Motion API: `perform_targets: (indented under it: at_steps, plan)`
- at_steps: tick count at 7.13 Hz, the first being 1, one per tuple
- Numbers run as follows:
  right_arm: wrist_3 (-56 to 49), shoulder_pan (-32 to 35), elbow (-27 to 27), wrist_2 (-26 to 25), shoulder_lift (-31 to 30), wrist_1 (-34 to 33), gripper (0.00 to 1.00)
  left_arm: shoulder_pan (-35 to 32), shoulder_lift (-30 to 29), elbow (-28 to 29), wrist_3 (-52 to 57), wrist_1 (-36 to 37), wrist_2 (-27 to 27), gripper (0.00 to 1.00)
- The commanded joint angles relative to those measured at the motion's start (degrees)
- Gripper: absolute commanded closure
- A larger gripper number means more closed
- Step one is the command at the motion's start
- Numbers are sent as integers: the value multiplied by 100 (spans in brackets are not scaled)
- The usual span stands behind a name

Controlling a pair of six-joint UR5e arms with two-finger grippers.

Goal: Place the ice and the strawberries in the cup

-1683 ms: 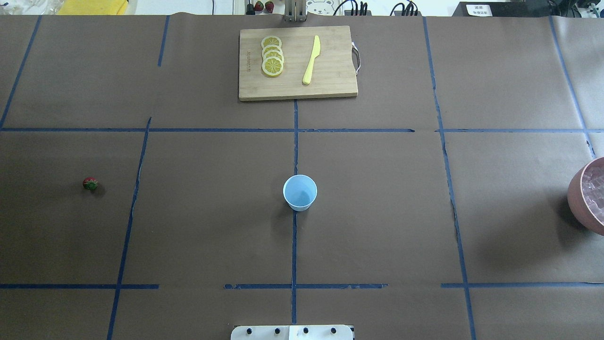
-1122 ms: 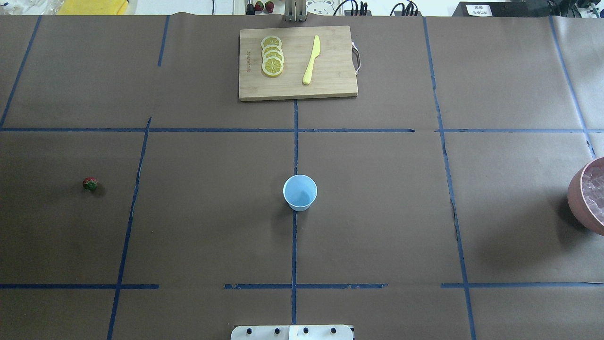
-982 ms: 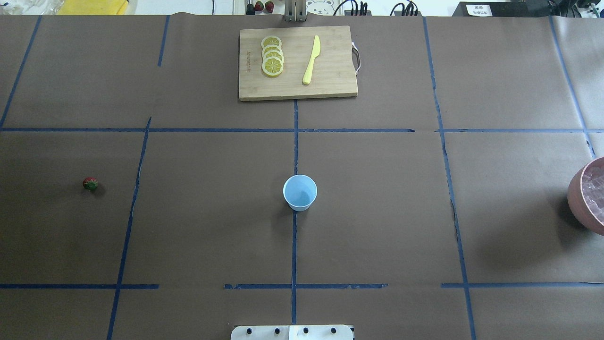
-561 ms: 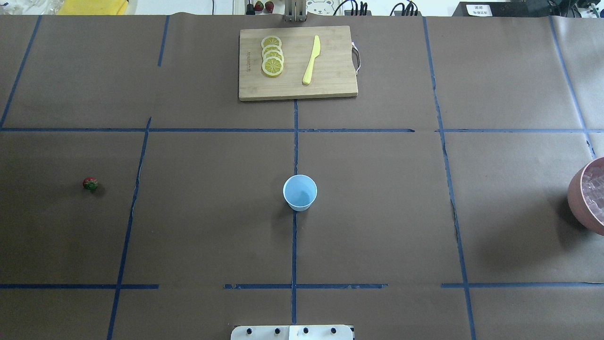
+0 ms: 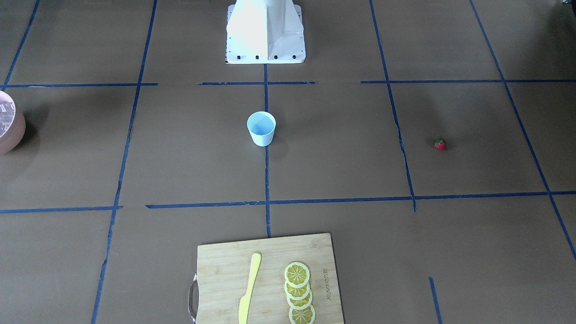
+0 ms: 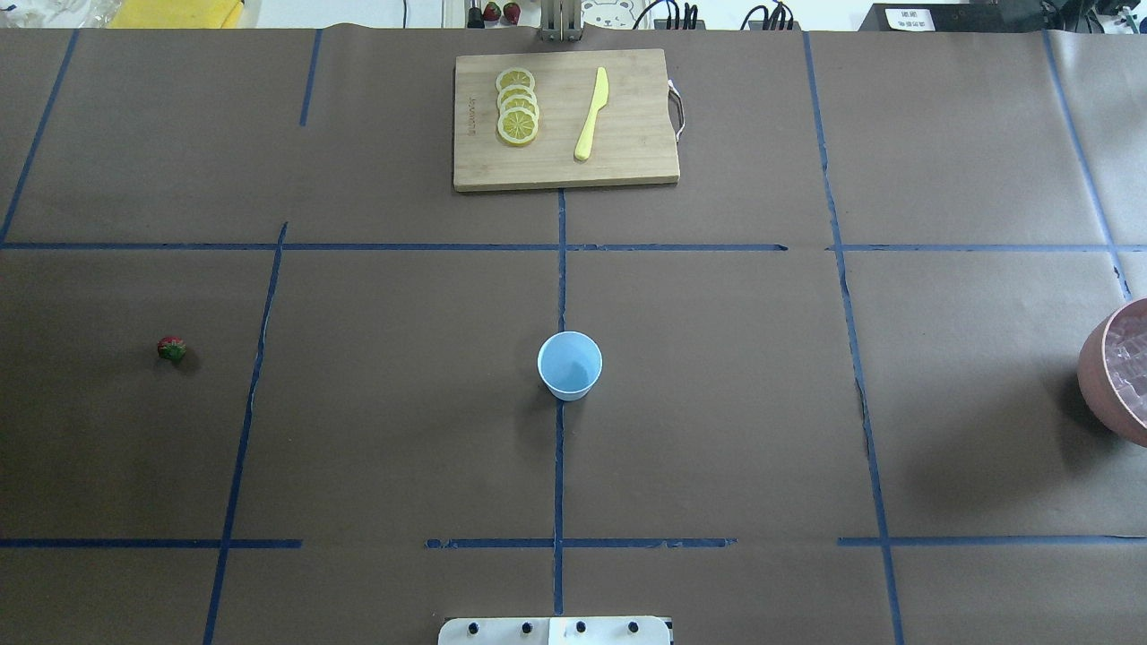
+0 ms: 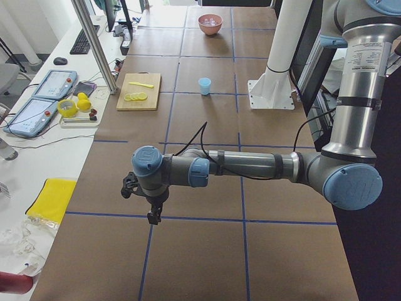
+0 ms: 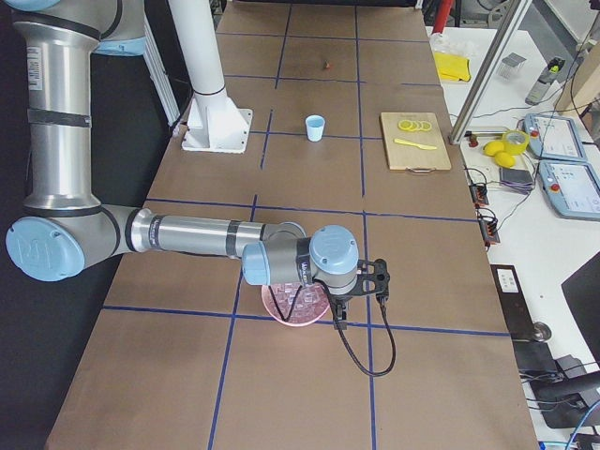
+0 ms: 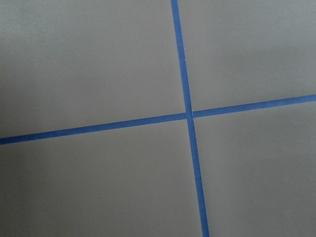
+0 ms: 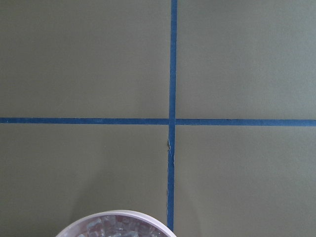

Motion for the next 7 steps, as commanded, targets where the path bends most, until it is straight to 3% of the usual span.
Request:
perform_targets:
  at_steps: [1,5,7]
  plan:
    - [41,-203,33,36,-7,296,1,217,-22,39,10,-40,37,0]
    - [726,-810,410,-43,-190,448,1,236,48,-40,1,-267,-7,0]
    - [1258,-1152,429,-383,-603,1391,1,236,48,-40,1,-268,-15,0]
